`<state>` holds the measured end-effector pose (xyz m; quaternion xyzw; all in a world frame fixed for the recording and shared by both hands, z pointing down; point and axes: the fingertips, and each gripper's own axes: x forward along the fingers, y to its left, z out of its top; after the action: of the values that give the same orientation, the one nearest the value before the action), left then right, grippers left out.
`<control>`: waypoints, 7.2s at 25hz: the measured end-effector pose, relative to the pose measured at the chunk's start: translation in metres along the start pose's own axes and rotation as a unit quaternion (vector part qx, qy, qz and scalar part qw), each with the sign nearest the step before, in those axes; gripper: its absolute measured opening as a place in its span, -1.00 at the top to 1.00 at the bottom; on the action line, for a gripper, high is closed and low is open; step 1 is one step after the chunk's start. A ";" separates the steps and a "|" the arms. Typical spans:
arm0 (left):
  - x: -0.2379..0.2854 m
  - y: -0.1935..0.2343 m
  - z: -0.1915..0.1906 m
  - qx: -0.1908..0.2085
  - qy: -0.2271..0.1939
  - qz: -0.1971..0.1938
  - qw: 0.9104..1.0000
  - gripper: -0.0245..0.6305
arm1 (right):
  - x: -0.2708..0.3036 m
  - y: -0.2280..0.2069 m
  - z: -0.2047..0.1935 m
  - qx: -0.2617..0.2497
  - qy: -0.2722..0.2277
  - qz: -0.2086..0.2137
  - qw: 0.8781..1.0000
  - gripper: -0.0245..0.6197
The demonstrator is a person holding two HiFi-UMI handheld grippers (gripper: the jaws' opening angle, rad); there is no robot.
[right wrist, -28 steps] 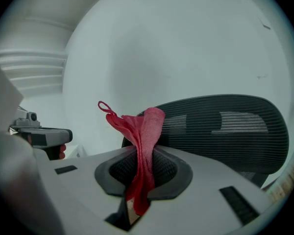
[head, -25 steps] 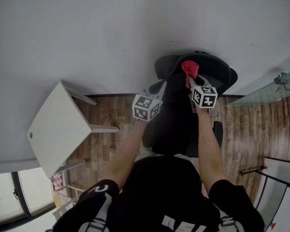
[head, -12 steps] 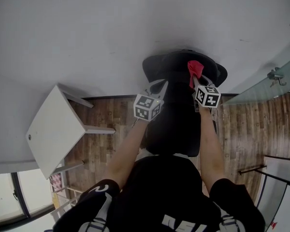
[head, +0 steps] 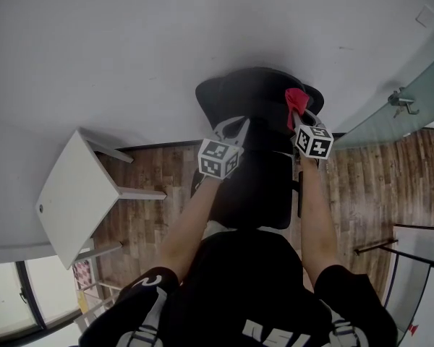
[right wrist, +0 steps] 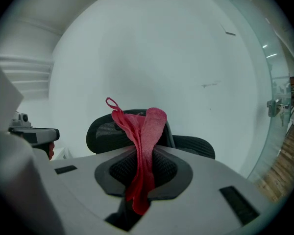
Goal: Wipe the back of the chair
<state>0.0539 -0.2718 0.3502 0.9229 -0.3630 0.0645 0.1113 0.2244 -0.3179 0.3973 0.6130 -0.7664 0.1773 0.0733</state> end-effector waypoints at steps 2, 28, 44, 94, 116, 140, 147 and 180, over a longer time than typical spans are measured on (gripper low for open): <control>0.002 -0.008 -0.001 0.000 0.000 -0.003 1.000 0.85 | -0.009 -0.007 -0.001 0.000 0.000 -0.003 1.000 0.70; -0.071 0.048 -0.042 0.005 0.011 0.079 0.997 0.85 | 0.009 0.119 -0.057 -0.057 0.036 0.134 0.989 0.70; -0.098 0.158 -0.137 -0.004 0.035 0.129 0.991 0.85 | 0.108 0.226 -0.139 -0.094 0.061 0.198 0.974 0.71; -0.003 0.142 -0.179 -0.009 -0.003 0.103 0.995 0.85 | 0.156 0.081 -0.160 -0.044 -0.024 0.074 0.996 0.72; 0.102 0.012 -0.164 0.012 0.008 0.011 1.000 0.85 | 0.049 -0.153 -0.156 -0.003 -0.038 -0.075 0.996 0.72; -0.011 0.123 -0.218 -0.019 0.032 0.056 0.998 0.85 | 0.097 0.063 -0.217 -0.031 -0.019 0.025 0.999 0.71; -0.062 0.187 -0.220 -0.019 0.032 0.056 0.998 0.85 | 0.145 0.169 -0.228 -0.052 -0.003 0.064 0.997 0.71; -0.121 0.274 -0.260 -0.018 0.071 0.037 0.997 0.85 | 0.208 0.223 -0.267 -0.019 0.054 0.038 0.998 0.72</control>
<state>-0.2318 -0.3216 0.6203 0.8996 -0.3895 0.1276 0.1505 -0.0683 -0.3697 0.6729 0.5718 -0.7871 0.1982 0.1192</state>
